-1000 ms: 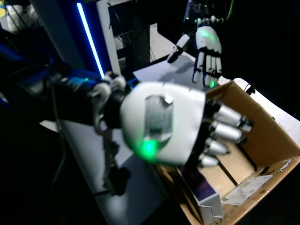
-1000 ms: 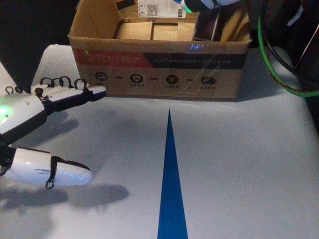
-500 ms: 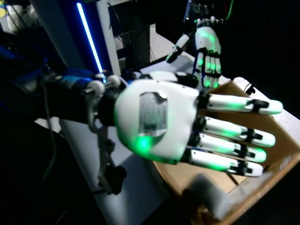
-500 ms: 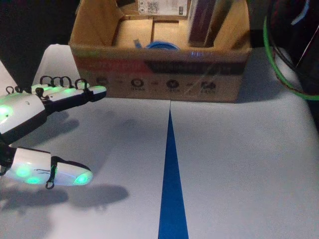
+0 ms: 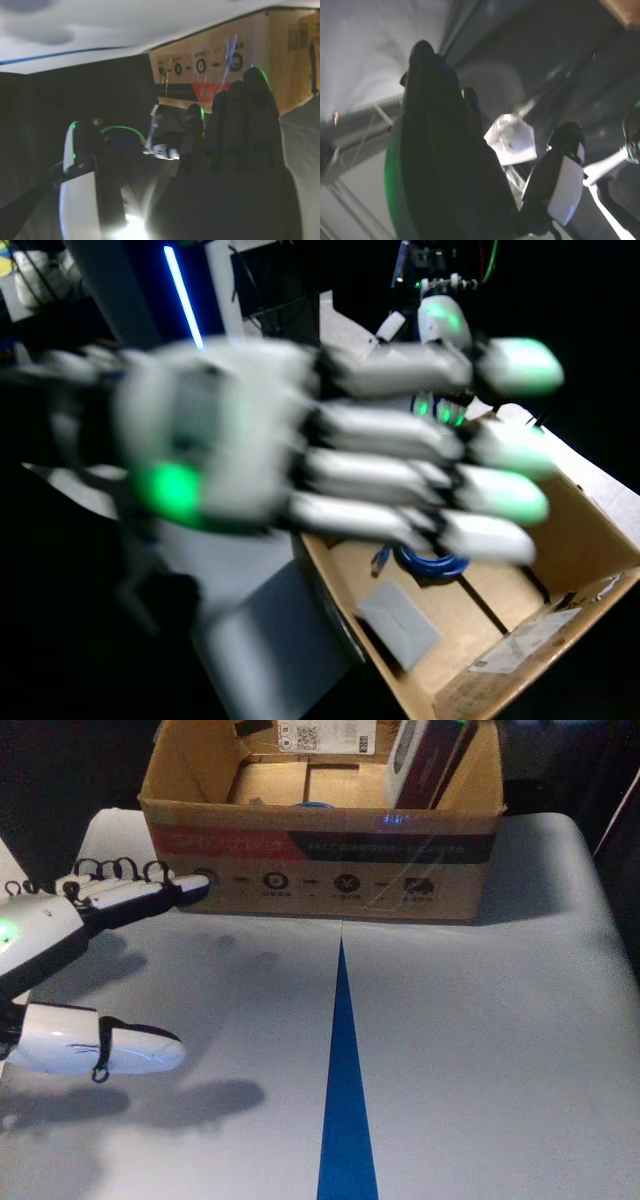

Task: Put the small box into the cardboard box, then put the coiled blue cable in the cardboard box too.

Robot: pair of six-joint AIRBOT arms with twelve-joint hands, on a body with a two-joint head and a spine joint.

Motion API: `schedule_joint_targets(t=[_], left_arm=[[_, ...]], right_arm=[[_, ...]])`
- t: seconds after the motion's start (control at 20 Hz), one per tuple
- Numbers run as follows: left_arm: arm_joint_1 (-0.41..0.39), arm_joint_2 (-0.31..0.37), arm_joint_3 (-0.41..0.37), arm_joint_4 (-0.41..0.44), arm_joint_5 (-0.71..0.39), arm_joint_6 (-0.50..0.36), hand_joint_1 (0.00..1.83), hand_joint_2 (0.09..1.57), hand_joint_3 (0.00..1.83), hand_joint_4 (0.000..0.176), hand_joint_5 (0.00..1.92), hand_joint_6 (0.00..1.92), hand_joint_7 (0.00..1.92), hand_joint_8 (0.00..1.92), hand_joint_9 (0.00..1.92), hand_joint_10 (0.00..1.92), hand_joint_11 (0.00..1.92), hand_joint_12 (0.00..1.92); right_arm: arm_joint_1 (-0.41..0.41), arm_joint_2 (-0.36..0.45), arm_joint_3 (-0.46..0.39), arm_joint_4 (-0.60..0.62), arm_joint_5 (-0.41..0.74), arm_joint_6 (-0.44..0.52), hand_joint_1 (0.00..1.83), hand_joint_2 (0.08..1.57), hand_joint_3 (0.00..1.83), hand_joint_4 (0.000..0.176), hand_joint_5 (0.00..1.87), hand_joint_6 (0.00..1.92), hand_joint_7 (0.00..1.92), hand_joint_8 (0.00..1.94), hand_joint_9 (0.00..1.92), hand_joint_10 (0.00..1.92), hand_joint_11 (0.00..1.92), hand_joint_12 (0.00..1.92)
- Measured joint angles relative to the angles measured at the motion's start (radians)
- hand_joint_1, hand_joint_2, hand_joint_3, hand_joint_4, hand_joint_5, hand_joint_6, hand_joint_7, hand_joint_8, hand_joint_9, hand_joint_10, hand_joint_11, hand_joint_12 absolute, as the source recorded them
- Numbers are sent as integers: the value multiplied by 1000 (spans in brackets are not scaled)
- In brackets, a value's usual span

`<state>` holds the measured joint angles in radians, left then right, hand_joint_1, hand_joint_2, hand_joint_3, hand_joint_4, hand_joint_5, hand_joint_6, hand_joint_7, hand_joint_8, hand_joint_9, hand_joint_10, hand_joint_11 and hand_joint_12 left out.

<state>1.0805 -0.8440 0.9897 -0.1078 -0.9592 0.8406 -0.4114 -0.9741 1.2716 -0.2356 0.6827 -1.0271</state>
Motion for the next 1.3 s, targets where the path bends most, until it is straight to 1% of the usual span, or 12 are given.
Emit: schedule_joint_targets(t=[0.05,0.15,0.35,0.4,0.5,0.6,0.75,0.85,0.9,1.0,1.1,1.3], left_arm=[[5,5,-1,-2,-10,0,563,890,2,176,126,0,120,0,109,0,0,434],[24,18,-8,-18,-35,0,547,884,0,176,127,1,115,0,98,0,0,378],[60,50,-31,-58,-105,-1,523,870,0,176,131,0,107,0,97,0,0,452],[67,59,-35,-60,-128,1,559,858,0,172,150,6,107,2,88,0,0,453],[76,67,-45,-65,-166,-1,562,858,0,140,166,0,90,1,50,1,0,415],[86,76,-58,-71,-195,0,556,847,0,147,137,2,79,0,29,1,0,303],[115,89,-81,-82,-237,13,535,828,0,157,144,3,119,7,89,12,0,340],[150,90,-96,-113,-276,24,491,830,0,156,134,1,106,1,109,2,0,490],[168,90,-102,-128,-291,26,493,857,4,147,124,0,89,0,104,1,0,512],[222,92,-117,-167,-327,26,442,879,2,124,112,0,79,0,64,3,0,287],[255,92,-123,-190,-347,27,461,875,0,103,117,1,82,0,76,1,0,395],[271,100,-132,-211,-399,27,471,857,0,117,134,4,74,1,70,0,0,497]], right_arm=[[-36,29,-28,8,21,-1,607,857,0,176,86,1,73,0,64,2,6,495],[-95,66,-72,29,60,-2,592,848,0,176,41,1,62,3,70,5,0,521],[-263,119,-172,97,196,-3,628,843,0,176,85,4,61,0,60,3,0,296],[-336,129,-198,138,247,-3,613,848,1,176,74,3,18,8,12,8,0,115],[-472,146,-241,245,344,-5,552,815,0,176,50,0,3,1,4,1,0,63],[-613,154,-282,357,448,-5,706,798,0,176,87,10,0,0,0,0,0,0],[-776,154,-336,488,577,-5,713,834,10,176,72,0,10,0,4,1,0,0],[-820,154,-354,522,619,-5,759,829,5,176,61,0,0,0,0,0,0,0],[-828,153,-358,528,636,-2,791,816,0,176,72,4,0,0,0,0,0,0],[-833,153,-360,531,654,11,800,832,6,176,57,0,4,1,0,0,0,0],[-833,150,-360,533,660,19,807,848,11,176,42,2,5,2,0,0,0,0],[-833,146,-360,541,666,21,775,843,6,176,44,1,18,5,0,0,0,0]])
